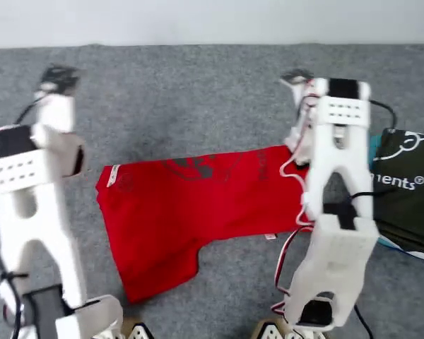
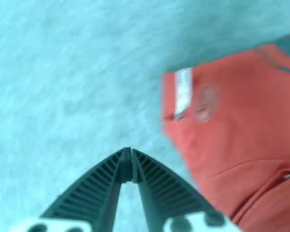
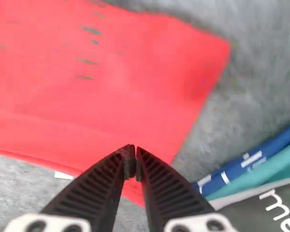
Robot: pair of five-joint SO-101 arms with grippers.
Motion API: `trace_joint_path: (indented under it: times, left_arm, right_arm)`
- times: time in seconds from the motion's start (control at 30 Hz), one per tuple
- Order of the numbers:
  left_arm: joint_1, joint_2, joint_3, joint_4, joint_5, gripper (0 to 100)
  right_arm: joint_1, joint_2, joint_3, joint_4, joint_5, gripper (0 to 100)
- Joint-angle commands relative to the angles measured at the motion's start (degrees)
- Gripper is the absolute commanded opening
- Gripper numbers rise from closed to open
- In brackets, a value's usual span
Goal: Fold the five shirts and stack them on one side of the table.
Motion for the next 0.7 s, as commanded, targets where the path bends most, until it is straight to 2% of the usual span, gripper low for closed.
trace_joint_path:
  times: [0.0,0.17,0.4,0.53,0.67]
  left_arm:
    - [-10.4,-4.9,3.1,-0.1,-1.3,1]
    - [-21.5,-7.0,9.6,-3.7,-5.1,1]
    - [-29.9,-7.9,18.3,-11.5,-7.6,1]
    - [-33.2,-7.9,22.8,-14.6,-7.6,1]
    - [-34.9,-7.9,25.0,-15.9,-7.6,1]
  right_arm:
    - [-8.7,-7.8,4.5,2.5,0.5,7.1]
    - [-23.8,-12.9,15.1,2.4,0.5,17.7]
    - [-42.9,-14.7,17.7,2.2,0.4,18.9]
    - [-49.8,-14.5,17.6,2.1,0.5,19.0]
    - [-51.7,-11.8,17.5,1.3,0.5,18.9]
